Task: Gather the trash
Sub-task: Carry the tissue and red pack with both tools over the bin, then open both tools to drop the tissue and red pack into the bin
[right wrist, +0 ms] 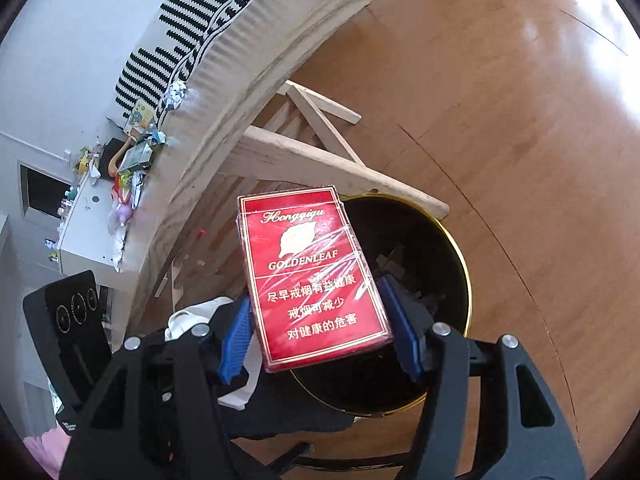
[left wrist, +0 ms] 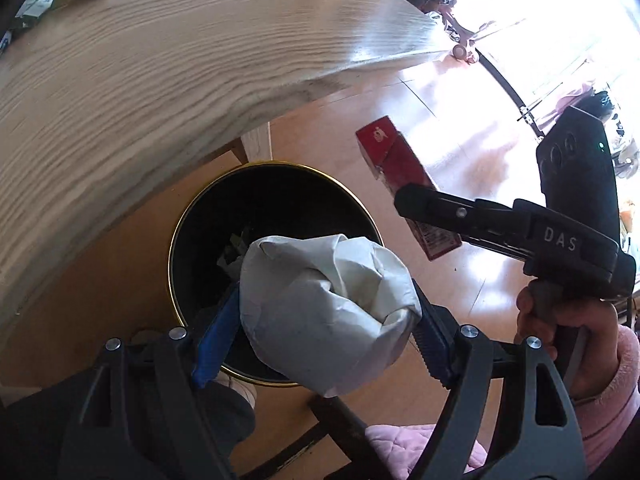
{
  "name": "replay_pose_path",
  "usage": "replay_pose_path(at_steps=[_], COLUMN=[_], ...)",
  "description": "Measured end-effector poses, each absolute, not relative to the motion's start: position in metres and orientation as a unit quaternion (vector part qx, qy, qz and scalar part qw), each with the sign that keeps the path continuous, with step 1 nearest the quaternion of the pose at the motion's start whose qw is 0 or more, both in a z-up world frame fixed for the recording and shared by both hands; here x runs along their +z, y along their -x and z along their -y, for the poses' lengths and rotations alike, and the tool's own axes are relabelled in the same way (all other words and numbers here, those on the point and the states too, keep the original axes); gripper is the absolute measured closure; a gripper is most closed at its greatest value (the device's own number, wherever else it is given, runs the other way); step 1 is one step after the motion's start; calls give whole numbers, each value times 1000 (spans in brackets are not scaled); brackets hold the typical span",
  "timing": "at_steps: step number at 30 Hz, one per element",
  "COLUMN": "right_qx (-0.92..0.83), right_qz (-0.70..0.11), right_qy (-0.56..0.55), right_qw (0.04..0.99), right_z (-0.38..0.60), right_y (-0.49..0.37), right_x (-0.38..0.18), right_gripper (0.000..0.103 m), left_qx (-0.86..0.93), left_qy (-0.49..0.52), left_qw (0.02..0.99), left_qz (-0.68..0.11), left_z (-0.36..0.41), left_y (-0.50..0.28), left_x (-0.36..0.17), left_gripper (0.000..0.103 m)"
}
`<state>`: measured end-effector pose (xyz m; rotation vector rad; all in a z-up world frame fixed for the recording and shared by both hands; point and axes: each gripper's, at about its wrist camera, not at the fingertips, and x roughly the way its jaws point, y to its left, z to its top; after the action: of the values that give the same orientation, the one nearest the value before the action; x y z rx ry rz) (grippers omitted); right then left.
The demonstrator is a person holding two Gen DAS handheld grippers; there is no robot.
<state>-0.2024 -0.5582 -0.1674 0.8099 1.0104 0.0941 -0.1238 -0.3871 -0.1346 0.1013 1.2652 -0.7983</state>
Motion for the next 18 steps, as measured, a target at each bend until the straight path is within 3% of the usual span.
replay_pose_path(at_steps=[5,7,8,9,10,14,18], right_qx=[43,50,47,37,28,-20,-66], right_qz=[-471,-469,-467,-470,-468,-450,-440], right_qy=[-376,-376,-381,-387,-395,-423,-355], right_qw=[797,798,796,792,790,786,822], right_z=[553,551,553,555,559,580,576], right_y=[191,191,191,192,192,202,205], right_x=[-164,-162,-161,-160,-159,-155,-134], right_gripper=[43,40,23,13,6,6,6], left_qx=[-370,-361,-355,-350,-346,-371,-409], left_qy=[-45,-54,-57,-58,-55,-37,-38], left_qw=[727,731,736,740,746,751,767], left_qz=[-577,-576,-574,-572,-567,-545,-493], left_z=[387,387,385,384,384,383,381], left_y=[124,122,120,122,123,130,137], left_x=[-136,-135,-136,-137,-134,-125,-86], left_gripper=[25,17,14,6,6,6,6])
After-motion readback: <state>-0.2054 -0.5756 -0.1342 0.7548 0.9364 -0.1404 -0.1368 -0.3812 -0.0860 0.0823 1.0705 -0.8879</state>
